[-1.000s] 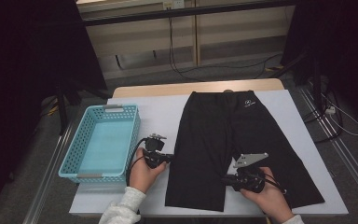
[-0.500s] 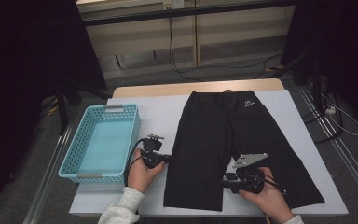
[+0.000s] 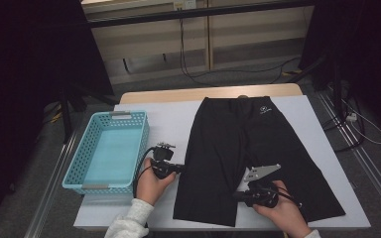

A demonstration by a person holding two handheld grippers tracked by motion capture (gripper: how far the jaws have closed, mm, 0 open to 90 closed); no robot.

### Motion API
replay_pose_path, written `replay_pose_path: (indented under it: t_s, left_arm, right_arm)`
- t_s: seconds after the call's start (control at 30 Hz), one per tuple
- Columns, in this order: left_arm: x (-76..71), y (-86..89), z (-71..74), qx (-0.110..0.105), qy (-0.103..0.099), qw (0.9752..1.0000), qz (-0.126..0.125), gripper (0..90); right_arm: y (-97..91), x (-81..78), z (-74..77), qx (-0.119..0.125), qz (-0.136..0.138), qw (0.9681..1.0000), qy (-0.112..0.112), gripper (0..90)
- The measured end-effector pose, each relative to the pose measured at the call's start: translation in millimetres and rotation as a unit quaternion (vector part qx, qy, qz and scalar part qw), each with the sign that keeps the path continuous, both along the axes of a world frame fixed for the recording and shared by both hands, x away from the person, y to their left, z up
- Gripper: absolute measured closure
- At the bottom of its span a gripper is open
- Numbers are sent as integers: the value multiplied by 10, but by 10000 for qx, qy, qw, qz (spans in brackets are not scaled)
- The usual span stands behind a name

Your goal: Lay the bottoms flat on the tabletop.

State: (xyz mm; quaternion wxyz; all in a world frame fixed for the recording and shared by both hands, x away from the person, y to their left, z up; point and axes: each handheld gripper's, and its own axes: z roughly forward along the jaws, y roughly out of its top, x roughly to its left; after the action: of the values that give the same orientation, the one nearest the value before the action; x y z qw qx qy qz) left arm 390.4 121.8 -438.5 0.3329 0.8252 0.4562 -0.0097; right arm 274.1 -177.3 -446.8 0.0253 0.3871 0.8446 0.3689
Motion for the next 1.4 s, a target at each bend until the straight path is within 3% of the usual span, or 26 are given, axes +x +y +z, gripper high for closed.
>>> replay_pose_path:
  t_s: [0.17, 0.23, 0.3, 0.33, 0.43, 0.53, 0.6, 0.77, 1.0, 1.27, 1.4]
  left_arm:
    - [1, -5, -13, 27, 49, 10000, -41, 881]
    - [2, -3, -11, 23, 38, 10000, -34, 880]
    - [2, 0, -4, 4, 36, 10000, -35, 880]
    - [4, 1, -3, 13, 38, 10000, -37, 880]
    - [7, -5, -21, 37, 50, 10000, -44, 881]
    - [10, -7, -28, 70, 68, 9999, -81, 881]
    - [8, -9, -26, 58, 57, 9999, -65, 882]
    - [10, -4, -32, 58, 68, 9999, -75, 883]
    - [15, 10, -25, 89, 66, 9999, -1, 888]
    - [19, 45, -2, 66, 47, 10000, 48, 887]
    - [12, 60, -9, 100, 55, 9999, 44, 870]
  right_arm:
    - [-65, -14, 29, -5, 81, 9999, 75, 886]
    - [-76, -14, 28, -30, 41, 10000, 9, 788]
    - [-84, 3, 50, 12, -39, 9997, -232, 701]
    - [-87, 15, 71, 4, -101, 9992, -377, 699]
    - [-99, 87, 106, -70, -496, 9962, -708, 650]
    - [-94, 201, 85, -329, -810, 9919, -917, 642]
    - [-85, 272, 59, -416, -914, 9907, -920, 630]
    - [-80, 326, -13, -578, -995, 9900, -813, 644]
    - [-117, 355, -35, -519, -825, 9928, -694, 890]
    - [-158, 329, -24, -481, -763, 9942, -590, 900]
    - [-138, 316, -4, -500, -776, 9931, -723, 888]
